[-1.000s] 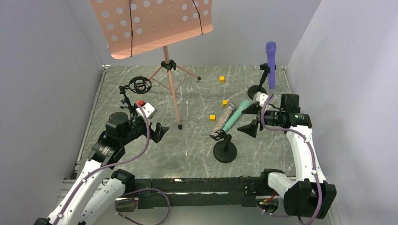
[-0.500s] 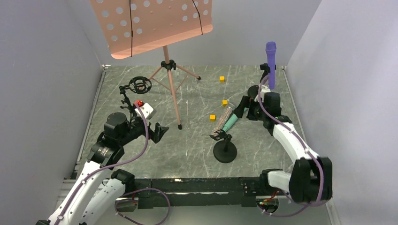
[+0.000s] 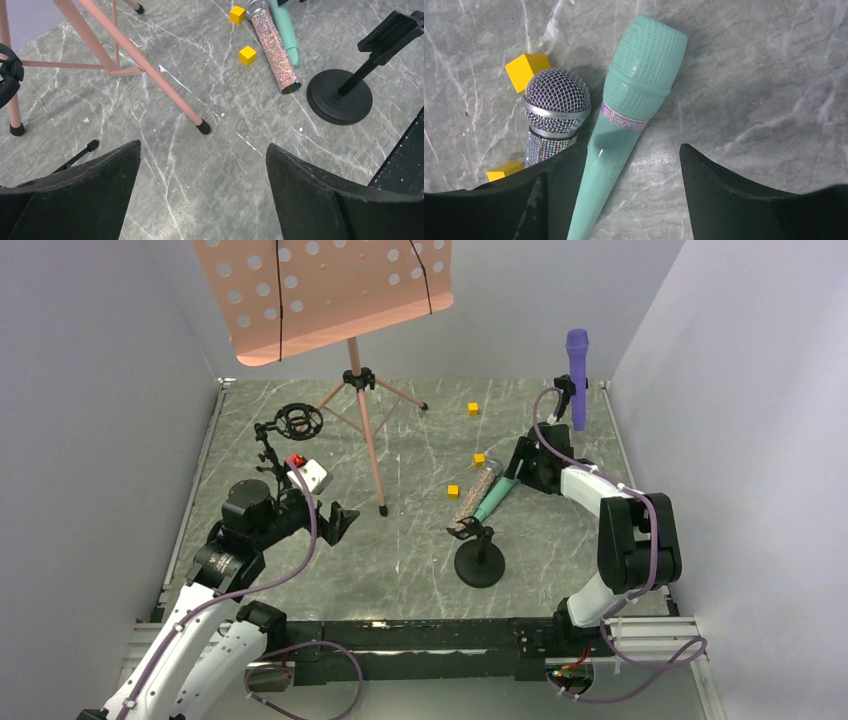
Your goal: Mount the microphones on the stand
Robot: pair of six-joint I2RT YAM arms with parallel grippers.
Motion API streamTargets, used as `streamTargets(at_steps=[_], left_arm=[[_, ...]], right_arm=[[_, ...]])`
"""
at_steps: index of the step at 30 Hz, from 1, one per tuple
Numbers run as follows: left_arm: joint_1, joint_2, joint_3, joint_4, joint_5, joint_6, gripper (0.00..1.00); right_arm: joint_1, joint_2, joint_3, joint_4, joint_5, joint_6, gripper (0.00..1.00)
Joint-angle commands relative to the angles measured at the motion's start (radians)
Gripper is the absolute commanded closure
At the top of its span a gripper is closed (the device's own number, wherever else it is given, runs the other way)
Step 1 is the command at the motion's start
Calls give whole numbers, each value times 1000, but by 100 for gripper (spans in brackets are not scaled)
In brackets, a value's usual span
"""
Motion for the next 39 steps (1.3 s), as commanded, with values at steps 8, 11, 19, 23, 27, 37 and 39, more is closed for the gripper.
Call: streamTargets(at_steps=[8,11,19,23,27,37,39], left_arm=[[5,4,1,35,27,10,1],[6,-1,0,34,26,12,1],[5,-1,1,34,36,14,1],[6,-11,-3,34,30,15,1],[5,-16,-5,36,30,17,1],[9,8,1,39,63,12,1],[9,4,1,38,68,6,1]], right_arm=[[21,131,79,72,95,37,33],[21,146,75,74,98,38,38],[19,164,49,77,176,50,47],[10,159,40,88,143,47,59],[-5,95,23,122,89,37,67],[-77,-47,10,176,-280,-93,94],[-83,-57,21,162,-346,-129,98]])
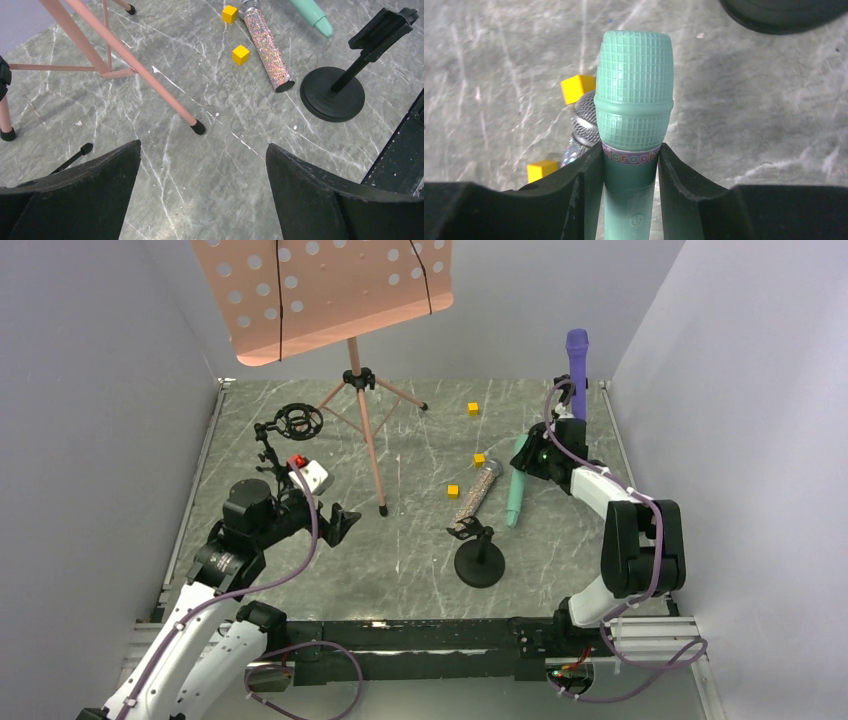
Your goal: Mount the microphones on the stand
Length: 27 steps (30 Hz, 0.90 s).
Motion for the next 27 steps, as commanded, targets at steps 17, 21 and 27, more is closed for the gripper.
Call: streamTargets(at_steps=[17,21,27], left_arm=[[-6,95,-21,612,300,-611,1],[-59,199,72,641,304,-640,1],[-179,400,233,698,255,-645,1]], right_arm=[[-17,-341,112,14,-521,-319,100],[-18,-374,210,-27,-557,-335,100],[-18,-352,357,-11,-666,-194,100]])
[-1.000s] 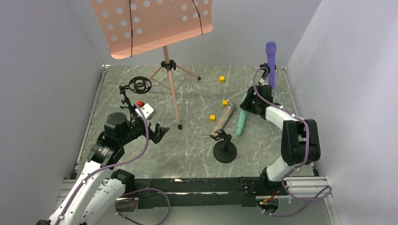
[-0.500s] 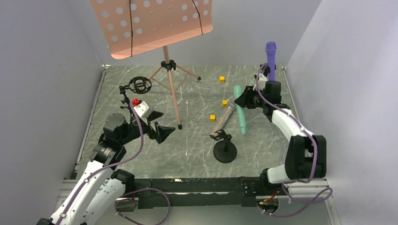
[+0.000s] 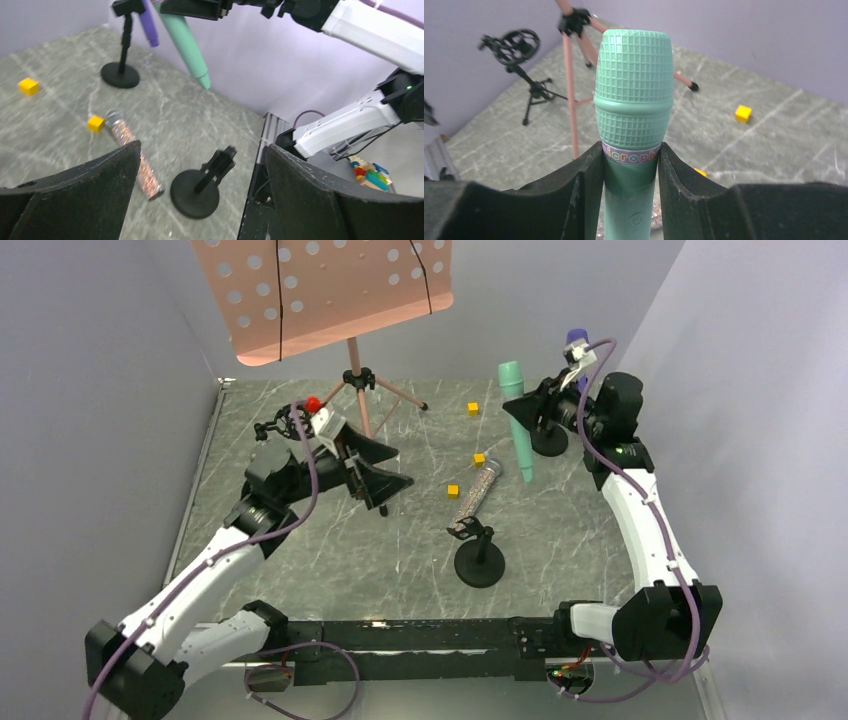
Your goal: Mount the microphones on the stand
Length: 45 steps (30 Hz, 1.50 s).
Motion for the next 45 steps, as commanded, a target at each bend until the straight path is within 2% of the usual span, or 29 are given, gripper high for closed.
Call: streamTargets(at_steps=[1,9,15,22,27,30,34,37,38,41,45], left_arm=[[-77,131,146,118,-19,-47,1],[-212,412,424,126,-112,-57,1],[-292,586,529,148,-241,-111,1],[-359,691,605,179,-313,-148,1],[-370,737,630,196,-306,-188,9],[-370,745,626,192,-293,-185,23],[-364,731,620,136,-280,-147,75],[-344,701,602,80,-270,-113,96],[-334,687,588,71,-265,-106,99],[-310,645,553,46,-234,-80,100],[-296,605,553,-10,-192,-11,100]], right_arm=[[1,-9,119,46,-125,119,100],[3,-25,141,223,-252,396,100],[2,-23,98,423,-307,611,100],[3,-47,49,452,-300,631,100],[2,-50,16,472,-312,638,100],[2,-55,2,465,-315,620,100],[1,-63,-14,448,-327,576,98],[0,-65,-15,422,-342,529,94],[-1,-65,-16,417,-350,515,91],[-2,-63,-23,416,-392,486,72],[-1,-46,-50,505,-478,524,35]])
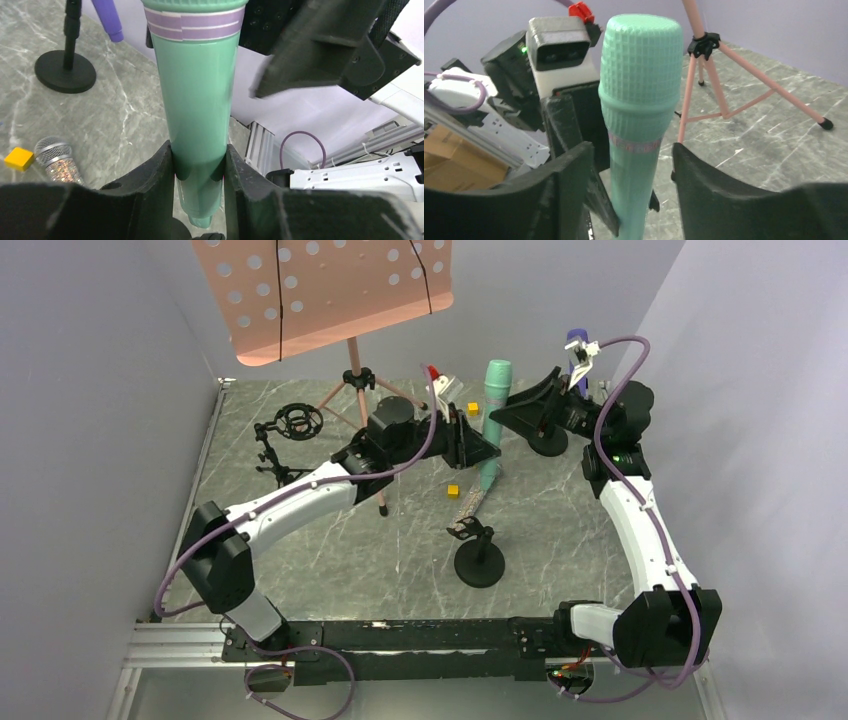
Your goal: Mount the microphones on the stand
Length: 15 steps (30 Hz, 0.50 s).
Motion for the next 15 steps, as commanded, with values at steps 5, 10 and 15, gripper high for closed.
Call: streamTargets(at_steps=[5,10,15], left_arm=[[34,-100,41,-124,78,158,100],[34,-99,63,-169,125,194,100],[35,-89,79,-187,172,210,100]], right_arm=[[13,10,-27,236,-187,105,17],[44,32,-12,232,-192,128,14],[57,61,2,260,-180,192,16]])
